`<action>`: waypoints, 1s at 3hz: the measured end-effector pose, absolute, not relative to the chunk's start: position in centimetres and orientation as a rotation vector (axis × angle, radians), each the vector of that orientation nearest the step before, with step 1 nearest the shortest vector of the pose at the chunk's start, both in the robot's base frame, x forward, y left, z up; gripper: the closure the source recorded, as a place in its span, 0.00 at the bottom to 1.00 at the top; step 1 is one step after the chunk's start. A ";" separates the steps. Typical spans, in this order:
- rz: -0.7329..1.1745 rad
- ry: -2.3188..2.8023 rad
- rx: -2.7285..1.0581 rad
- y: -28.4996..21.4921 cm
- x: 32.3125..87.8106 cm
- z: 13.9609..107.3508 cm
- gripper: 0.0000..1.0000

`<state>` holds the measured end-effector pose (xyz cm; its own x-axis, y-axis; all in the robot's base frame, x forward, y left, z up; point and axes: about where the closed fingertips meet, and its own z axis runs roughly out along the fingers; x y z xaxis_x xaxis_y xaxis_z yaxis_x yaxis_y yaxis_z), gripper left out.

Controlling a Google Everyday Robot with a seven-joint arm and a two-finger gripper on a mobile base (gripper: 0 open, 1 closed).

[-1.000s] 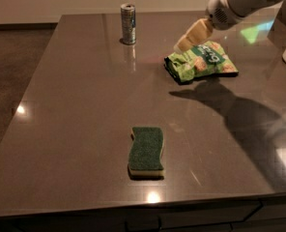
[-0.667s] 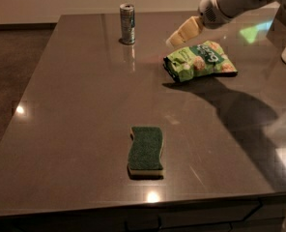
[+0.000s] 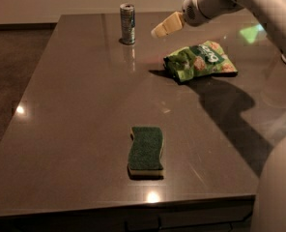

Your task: Move redbull can near green rice chip bag

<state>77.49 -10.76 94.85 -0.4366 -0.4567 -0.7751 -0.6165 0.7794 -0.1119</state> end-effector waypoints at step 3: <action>0.285 2.015 -0.737 -3.4 84.3 92.2 0.00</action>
Offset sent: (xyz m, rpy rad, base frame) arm 0.0524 0.0594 0.0018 0.1143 -0.1110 -0.0015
